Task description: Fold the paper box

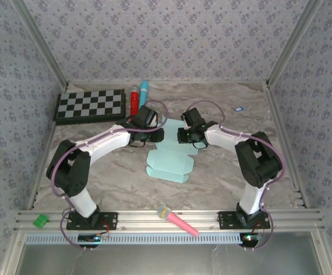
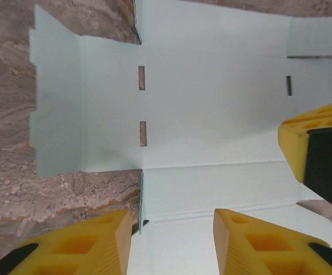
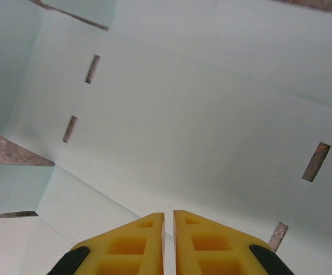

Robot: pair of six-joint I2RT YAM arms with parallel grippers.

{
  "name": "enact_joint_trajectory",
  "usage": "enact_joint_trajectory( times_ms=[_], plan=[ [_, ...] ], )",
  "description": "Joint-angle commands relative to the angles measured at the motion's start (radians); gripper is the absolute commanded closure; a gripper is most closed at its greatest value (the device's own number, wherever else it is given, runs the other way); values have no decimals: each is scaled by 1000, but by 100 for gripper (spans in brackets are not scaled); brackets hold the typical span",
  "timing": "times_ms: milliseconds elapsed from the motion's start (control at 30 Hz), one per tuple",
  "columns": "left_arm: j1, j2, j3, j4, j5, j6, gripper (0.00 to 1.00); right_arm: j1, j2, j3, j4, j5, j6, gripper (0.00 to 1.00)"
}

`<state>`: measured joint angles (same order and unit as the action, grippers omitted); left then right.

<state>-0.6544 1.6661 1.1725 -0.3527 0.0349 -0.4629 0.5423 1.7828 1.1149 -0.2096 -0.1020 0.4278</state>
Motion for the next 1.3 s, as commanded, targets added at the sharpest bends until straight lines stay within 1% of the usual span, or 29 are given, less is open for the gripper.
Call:
enact_joint_trajectory(
  times_ms=[0, 100, 167, 233, 367, 667, 767, 800, 1033, 1167, 1267],
  plan=[
    [-25, -52, -38, -77, -3, 13, 64, -17, 11, 51, -58, -17, -34, 86],
    [-50, -69, -79, -68, 40, 5, 78, -25, 53, 115, -87, -44, -69, 86],
    [-64, -64, -98, -59, 67, -5, 91, -28, 79, 136, -95, -55, -81, 86],
    [-81, -49, -118, -36, 88, -24, 99, -31, 108, 157, -104, -62, -90, 86],
    [-97, -11, -151, 29, 109, -83, 100, -39, 147, 169, -106, -67, -95, 87],
    [-106, 117, -149, 37, 79, -124, 100, -44, 157, 101, -82, -68, -71, 88],
    [-105, 141, -149, 29, 48, -127, 100, -41, 147, 86, -82, -63, -61, 88],
    [-105, 147, -148, 21, 30, -129, 100, -38, 143, 47, -80, -58, -57, 88],
    [-106, 190, -115, -78, -122, -137, 100, -18, 84, -20, -64, -24, -40, 88],
    [-106, 175, -113, -90, -146, -120, 100, -8, 40, -24, -79, -4, -46, 88],
    [-105, 152, -101, -99, -145, -105, 100, -10, 6, -6, -104, 5, -63, 84]
  ],
)
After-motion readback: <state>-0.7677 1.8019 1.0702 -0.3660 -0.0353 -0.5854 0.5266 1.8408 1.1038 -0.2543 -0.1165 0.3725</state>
